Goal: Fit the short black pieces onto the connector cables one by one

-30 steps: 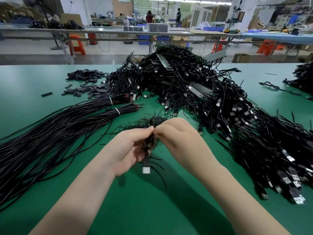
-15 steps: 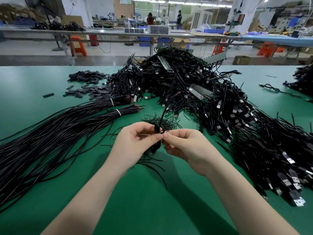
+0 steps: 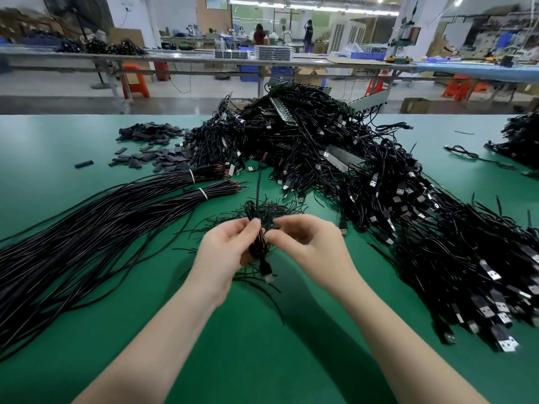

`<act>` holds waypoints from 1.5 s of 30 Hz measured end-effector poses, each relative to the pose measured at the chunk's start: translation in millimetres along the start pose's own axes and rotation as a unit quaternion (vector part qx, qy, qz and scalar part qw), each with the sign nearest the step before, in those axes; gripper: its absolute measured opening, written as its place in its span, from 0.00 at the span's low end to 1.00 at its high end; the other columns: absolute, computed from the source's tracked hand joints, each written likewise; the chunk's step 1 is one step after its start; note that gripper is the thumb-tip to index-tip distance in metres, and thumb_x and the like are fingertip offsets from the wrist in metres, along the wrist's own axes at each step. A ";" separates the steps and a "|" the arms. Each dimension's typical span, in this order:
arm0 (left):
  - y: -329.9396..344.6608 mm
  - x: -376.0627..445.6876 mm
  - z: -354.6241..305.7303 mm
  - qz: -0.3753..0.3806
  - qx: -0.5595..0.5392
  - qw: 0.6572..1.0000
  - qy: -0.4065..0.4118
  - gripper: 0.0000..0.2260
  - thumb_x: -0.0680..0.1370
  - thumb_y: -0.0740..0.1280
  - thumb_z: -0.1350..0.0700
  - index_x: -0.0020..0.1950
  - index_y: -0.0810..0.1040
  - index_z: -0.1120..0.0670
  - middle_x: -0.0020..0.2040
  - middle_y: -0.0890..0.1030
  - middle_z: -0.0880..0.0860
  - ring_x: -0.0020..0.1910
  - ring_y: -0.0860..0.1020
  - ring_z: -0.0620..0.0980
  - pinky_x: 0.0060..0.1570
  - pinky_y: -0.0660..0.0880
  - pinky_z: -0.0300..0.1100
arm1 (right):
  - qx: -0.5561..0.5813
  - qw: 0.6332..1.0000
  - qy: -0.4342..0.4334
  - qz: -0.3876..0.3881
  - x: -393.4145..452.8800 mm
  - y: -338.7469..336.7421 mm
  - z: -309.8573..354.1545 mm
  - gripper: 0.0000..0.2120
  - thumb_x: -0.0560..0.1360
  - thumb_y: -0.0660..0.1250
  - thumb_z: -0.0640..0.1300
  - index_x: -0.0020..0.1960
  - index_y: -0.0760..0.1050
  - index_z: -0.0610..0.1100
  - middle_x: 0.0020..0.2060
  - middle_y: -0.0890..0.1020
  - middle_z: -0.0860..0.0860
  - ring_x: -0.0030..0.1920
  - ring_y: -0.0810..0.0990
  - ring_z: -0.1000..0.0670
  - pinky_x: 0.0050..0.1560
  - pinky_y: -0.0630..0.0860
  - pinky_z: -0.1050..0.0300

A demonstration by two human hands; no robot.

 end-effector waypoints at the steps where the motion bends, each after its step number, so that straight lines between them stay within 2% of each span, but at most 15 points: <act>1: -1.9 1.6 0.5 -0.019 0.036 0.998 0.050 0.04 0.76 0.71 0.54 0.47 0.84 0.53 0.44 0.86 0.51 0.43 0.82 0.46 0.47 0.77 0.39 | 0.084 0.993 0.083 0.024 1.6 0.9 -4.5 0.16 0.67 0.74 0.62 0.41 0.83 0.49 0.36 0.85 0.51 0.38 0.80 0.56 0.43 0.78 0.58; 5: 2.5 -1.9 13.4 -0.032 0.097 0.988 0.113 0.14 0.71 0.73 0.51 0.54 0.82 0.54 0.47 0.86 0.49 0.47 0.82 0.44 0.50 0.78 0.37 | 0.242 0.947 0.202 0.062 -0.2 5.6 -19.9 0.09 0.71 0.74 0.48 0.37 0.83 0.43 0.30 0.80 0.50 0.34 0.75 0.52 0.41 0.77 0.59; 11: 0.6 -1.3 31.6 -0.023 0.077 0.990 0.114 0.19 0.66 0.73 0.46 0.54 0.82 0.53 0.47 0.85 0.48 0.47 0.82 0.42 0.51 0.77 0.38 | 0.354 0.885 0.275 0.127 -5.9 13.6 -25.2 0.05 0.68 0.73 0.43 0.36 0.83 0.42 0.32 0.82 0.48 0.31 0.78 0.54 0.36 0.78 0.64; 13: 0.2 0.3 33.0 -0.022 0.062 0.991 0.116 0.20 0.66 0.73 0.46 0.53 0.82 0.54 0.46 0.85 0.48 0.47 0.82 0.43 0.51 0.78 0.39 | 0.337 0.900 0.248 0.122 -4.1 13.8 -27.0 0.05 0.73 0.71 0.40 0.39 0.82 0.41 0.31 0.81 0.50 0.31 0.77 0.55 0.36 0.77 0.63; 16: 2.9 1.9 32.0 -0.038 0.021 0.992 0.120 0.15 0.64 0.75 0.46 0.46 0.83 0.51 0.41 0.85 0.47 0.42 0.82 0.43 0.44 0.77 0.35 | 0.179 0.977 0.109 0.048 0.3 13.8 -25.7 0.08 0.76 0.69 0.39 0.38 0.79 0.44 0.29 0.78 0.54 0.32 0.74 0.55 0.38 0.73 0.61; 18: 6.0 2.8 33.4 -0.018 -0.056 0.996 0.067 0.11 0.63 0.76 0.46 0.41 0.84 0.51 0.37 0.83 0.48 0.38 0.81 0.45 0.38 0.76 0.36 | -0.029 0.995 -0.084 -0.042 -0.6 13.9 -18.4 0.07 0.76 0.68 0.37 0.39 0.78 0.44 0.33 0.79 0.55 0.35 0.74 0.55 0.41 0.72 0.62; 20: 10.5 0.3 36.7 0.029 -0.132 0.990 -0.031 0.09 0.64 0.75 0.46 0.36 0.83 0.50 0.33 0.80 0.48 0.30 0.77 0.43 0.29 0.73 0.35 | -0.208 0.926 -0.303 -0.083 -7.3 17.7 -10.8 0.04 0.75 0.66 0.34 0.43 0.78 0.39 0.38 0.80 0.48 0.41 0.75 0.50 0.46 0.72 0.60; 22: 12.6 -2.7 39.0 0.057 -0.177 0.977 -0.106 0.09 0.63 0.74 0.46 0.34 0.80 0.50 0.31 0.76 0.48 0.26 0.74 0.42 0.24 0.71 0.33 | -0.285 0.862 -0.410 -0.091 -14.1 23.5 -13.1 0.05 0.76 0.64 0.33 0.45 0.79 0.35 0.41 0.80 0.44 0.43 0.75 0.46 0.49 0.73 0.57; 24: 11.0 -2.3 39.2 0.053 -0.179 0.977 -0.103 0.08 0.64 0.73 0.47 0.34 0.79 0.50 0.31 0.76 0.48 0.26 0.73 0.42 0.24 0.70 0.33 | -0.248 0.885 -0.377 -0.110 -15.7 24.4 -19.3 0.04 0.75 0.67 0.34 0.45 0.80 0.36 0.41 0.81 0.45 0.43 0.78 0.45 0.49 0.74 0.57; 27: 11.8 -0.9 38.5 0.051 -0.190 0.980 -0.038 0.02 0.68 0.71 0.52 0.37 0.82 0.49 0.37 0.81 0.52 0.34 0.79 0.46 0.33 0.78 0.39 | -0.030 0.982 -0.133 -0.131 -19.3 25.1 -30.3 0.04 0.76 0.68 0.44 0.47 0.81 0.46 0.40 0.83 0.56 0.43 0.80 0.57 0.46 0.74 0.67; 28: 13.2 -0.9 39.1 0.060 -0.189 0.980 -0.025 0.01 0.69 0.71 0.53 0.37 0.81 0.48 0.39 0.82 0.53 0.37 0.80 0.48 0.37 0.79 0.42 | 0.072 0.990 -0.032 -0.117 -18.3 27.0 -35.1 0.06 0.77 0.67 0.49 0.44 0.80 0.49 0.37 0.83 0.56 0.39 0.80 0.59 0.42 0.74 0.68; 30: 15.5 -1.4 41.1 0.068 -0.154 0.986 -0.001 0.02 0.67 0.72 0.53 0.37 0.80 0.47 0.41 0.82 0.54 0.40 0.81 0.50 0.43 0.79 0.47 | 0.205 0.969 0.102 -0.089 -14.8 27.2 -47.0 0.16 0.76 0.66 0.57 0.36 0.79 0.48 0.29 0.80 0.54 0.31 0.77 0.58 0.35 0.73 0.67; 35: 16.6 -1.4 41.5 0.040 -0.092 0.993 0.068 0.07 0.67 0.73 0.55 0.43 0.79 0.52 0.37 0.81 0.46 0.39 0.79 0.46 0.37 0.75 0.35 | 0.238 0.962 0.119 -0.058 -10.1 23.6 -56.8 0.15 0.71 0.73 0.56 0.33 0.80 0.46 0.27 0.76 0.51 0.30 0.73 0.55 0.36 0.73 0.64; 40: 13.7 3.3 42.0 0.032 -0.092 0.993 0.068 0.10 0.65 0.74 0.53 0.43 0.78 0.53 0.37 0.80 0.46 0.40 0.78 0.45 0.41 0.76 0.38 | 0.315 0.937 0.147 -0.029 -8.5 24.0 -59.0 0.15 0.64 0.75 0.58 0.35 0.82 0.46 0.29 0.77 0.50 0.32 0.73 0.54 0.37 0.73 0.63; 45: 13.5 4.3 42.1 0.041 -0.112 0.991 0.053 0.08 0.61 0.76 0.50 0.38 0.83 0.46 0.38 0.81 0.47 0.41 0.79 0.46 0.42 0.78 0.40 | 0.311 0.942 0.128 -0.020 -11.2 20.5 -57.0 0.03 0.69 0.76 0.47 0.40 0.85 0.47 0.31 0.81 0.53 0.32 0.76 0.55 0.39 0.74 0.63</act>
Point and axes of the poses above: each hand's wrist, its own x-axis towards the middle knuckle, its own y-axis out of the palm, z = x × y, the point moved 3 cm from there along x, towards the middle knuckle
